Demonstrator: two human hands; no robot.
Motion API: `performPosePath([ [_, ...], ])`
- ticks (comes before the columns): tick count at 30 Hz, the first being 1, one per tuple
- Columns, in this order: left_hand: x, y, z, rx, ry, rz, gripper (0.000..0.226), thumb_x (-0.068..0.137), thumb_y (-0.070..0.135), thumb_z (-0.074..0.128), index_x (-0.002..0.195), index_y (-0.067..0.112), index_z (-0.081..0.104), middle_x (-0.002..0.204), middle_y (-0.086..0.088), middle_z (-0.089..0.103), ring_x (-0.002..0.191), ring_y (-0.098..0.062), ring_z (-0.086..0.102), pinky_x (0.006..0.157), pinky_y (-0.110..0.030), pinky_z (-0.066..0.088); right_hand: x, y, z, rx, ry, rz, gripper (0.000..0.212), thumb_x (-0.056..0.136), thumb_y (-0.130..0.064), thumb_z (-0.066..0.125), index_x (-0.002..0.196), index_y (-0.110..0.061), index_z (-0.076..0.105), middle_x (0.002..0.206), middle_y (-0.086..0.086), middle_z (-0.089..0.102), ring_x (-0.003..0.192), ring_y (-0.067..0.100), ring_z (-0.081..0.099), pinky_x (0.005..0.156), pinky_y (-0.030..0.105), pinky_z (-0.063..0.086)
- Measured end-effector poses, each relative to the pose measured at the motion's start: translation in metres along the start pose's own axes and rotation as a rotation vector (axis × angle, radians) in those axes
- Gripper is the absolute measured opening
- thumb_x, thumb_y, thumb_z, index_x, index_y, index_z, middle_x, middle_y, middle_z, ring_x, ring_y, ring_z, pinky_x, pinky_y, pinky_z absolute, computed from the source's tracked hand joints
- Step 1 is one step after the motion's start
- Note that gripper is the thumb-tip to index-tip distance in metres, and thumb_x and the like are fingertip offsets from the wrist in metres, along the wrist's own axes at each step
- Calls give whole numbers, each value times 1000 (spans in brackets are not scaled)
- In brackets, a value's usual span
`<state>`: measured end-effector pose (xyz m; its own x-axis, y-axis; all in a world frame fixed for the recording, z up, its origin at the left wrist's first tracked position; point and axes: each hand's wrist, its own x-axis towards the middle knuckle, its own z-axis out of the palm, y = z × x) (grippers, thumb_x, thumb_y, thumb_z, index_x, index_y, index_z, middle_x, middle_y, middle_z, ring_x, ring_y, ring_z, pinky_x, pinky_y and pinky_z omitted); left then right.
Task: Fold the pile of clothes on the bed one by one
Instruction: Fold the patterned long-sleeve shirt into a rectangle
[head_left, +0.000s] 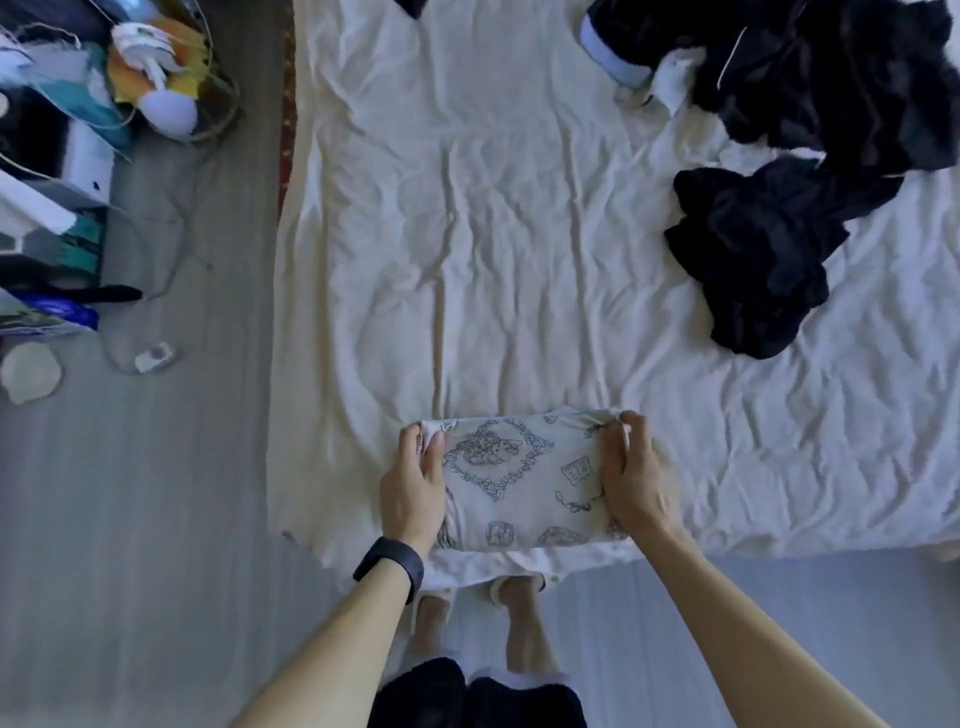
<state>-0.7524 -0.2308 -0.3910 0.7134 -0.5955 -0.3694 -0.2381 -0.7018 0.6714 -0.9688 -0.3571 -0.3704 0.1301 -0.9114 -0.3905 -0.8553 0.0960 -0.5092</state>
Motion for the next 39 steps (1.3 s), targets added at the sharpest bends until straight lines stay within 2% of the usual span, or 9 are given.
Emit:
performPosePath([
  [5, 32, -44, 61, 93, 29, -22, 57, 96, 60, 32, 124, 15, 55, 109, -6, 70, 97, -29, 67, 68, -29, 41, 51, 43, 62, 16, -32, 14, 35, 108, -38, 35, 121, -11, 52, 112, 26, 66, 94, 47, 62, 69, 43, 39],
  [10, 41, -53, 86, 277, 160, 57, 28, 101, 44, 44, 117, 22, 51, 97, -11, 71, 79, -36, 68, 58, -36, 45, 60, 58, 85, 94, 67, -48, 65, 95, -59, 16, 119, -11, 53, 116, 22, 65, 97, 47, 62, 71, 46, 45],
  [14, 21, -35, 70, 171, 148, -34, 48, 101, 45, 47, 133, 11, 53, 117, -12, 68, 104, -34, 65, 76, -35, 47, 40, 56, 69, 180, 16, 11, 59, 95, -60, 23, 123, -14, 48, 113, 22, 65, 100, 45, 63, 76, 46, 46],
  [18, -24, -18, 62, 473, 290, 90, 60, 94, 53, 47, 140, 14, 51, 137, -15, 52, 120, -36, 52, 96, -50, 43, 9, 55, 50, 128, 144, -27, 63, 94, -53, 40, 135, -6, 46, 135, 20, 50, 121, 38, 49, 96, 54, 45],
  [21, -47, -2, 75, 555, 63, 416, 65, 93, 52, 51, 149, 20, 45, 159, -7, 35, 147, -27, 33, 115, -56, 25, 2, 43, 46, -47, 175, -237, 56, 96, -45, 46, 144, -15, 45, 152, 15, 42, 138, 33, 37, 108, 54, 33],
  [24, -39, 5, 97, 673, -104, 610, 68, 94, 49, 51, 155, 23, 35, 166, 0, 20, 153, -19, 19, 119, -57, 18, 10, 40, 61, -220, 67, -436, 54, 98, -40, 42, 150, -28, 43, 160, 11, 38, 150, 27, 28, 115, 51, 26],
  [32, 11, -26, 109, 853, -252, 674, 74, 90, 70, 40, 157, 43, 20, 167, 10, 9, 155, -22, 6, 120, -62, 6, 26, 72, 110, -238, -21, -376, 58, 106, -49, 13, 158, -28, 28, 167, 8, 21, 157, 18, 2, 119, 59, 22],
  [36, 12, -33, 113, 825, -210, 663, 76, 86, 72, 45, 154, 48, 23, 167, 7, 13, 154, -29, 10, 120, -64, 5, 32, 84, 115, -234, -67, -389, 60, 104, -56, 14, 159, -34, 21, 170, 1, 9, 157, 30, 6, 118, 64, 22],
  [39, 13, -39, 118, 800, -176, 659, 78, 83, 70, 49, 153, 47, 24, 166, 4, 18, 153, -32, 12, 119, -65, 6, 36, 86, 118, -242, -92, -372, 60, 102, -59, 16, 158, -36, 22, 167, 5, 18, 154, 40, 13, 116, 66, 23],
])
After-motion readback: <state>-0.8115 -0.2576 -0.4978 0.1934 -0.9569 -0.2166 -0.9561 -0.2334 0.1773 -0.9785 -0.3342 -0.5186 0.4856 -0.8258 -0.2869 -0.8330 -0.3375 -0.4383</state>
